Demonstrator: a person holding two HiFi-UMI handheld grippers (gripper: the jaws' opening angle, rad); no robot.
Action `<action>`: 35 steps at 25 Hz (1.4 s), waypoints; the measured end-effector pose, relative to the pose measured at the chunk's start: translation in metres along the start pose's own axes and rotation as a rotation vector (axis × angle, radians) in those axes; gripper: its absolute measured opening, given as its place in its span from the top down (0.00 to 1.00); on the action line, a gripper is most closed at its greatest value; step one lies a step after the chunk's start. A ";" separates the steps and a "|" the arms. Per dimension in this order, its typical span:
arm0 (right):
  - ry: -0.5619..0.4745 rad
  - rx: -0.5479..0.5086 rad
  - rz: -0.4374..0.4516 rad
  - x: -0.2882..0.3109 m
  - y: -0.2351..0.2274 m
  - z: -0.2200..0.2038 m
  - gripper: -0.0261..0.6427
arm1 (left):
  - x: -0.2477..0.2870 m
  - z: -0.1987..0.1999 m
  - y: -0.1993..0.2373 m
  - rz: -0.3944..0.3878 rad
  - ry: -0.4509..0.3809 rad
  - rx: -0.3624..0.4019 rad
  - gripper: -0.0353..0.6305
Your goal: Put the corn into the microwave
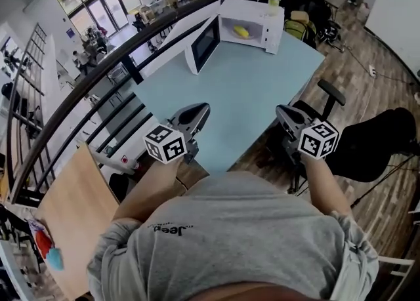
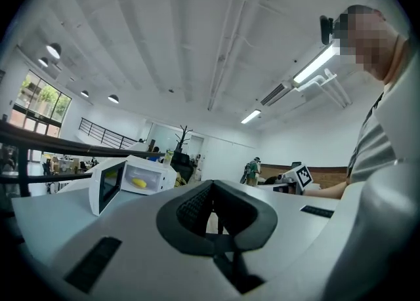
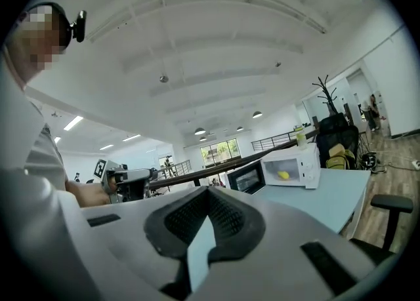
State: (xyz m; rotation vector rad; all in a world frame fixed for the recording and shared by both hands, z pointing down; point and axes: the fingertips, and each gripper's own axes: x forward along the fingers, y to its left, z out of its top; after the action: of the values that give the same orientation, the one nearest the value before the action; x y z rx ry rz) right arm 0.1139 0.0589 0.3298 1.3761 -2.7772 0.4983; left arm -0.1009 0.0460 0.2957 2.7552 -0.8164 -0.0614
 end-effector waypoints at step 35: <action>0.039 -0.023 -0.036 0.035 -0.009 0.010 0.94 | -0.027 0.006 0.044 0.016 -0.021 -0.020 0.92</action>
State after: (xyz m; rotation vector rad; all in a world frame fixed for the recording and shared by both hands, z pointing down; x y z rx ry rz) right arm 0.1005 0.0236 0.3275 1.3934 -2.7134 0.4855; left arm -0.1479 0.0234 0.3011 2.7333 -0.8386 -0.0952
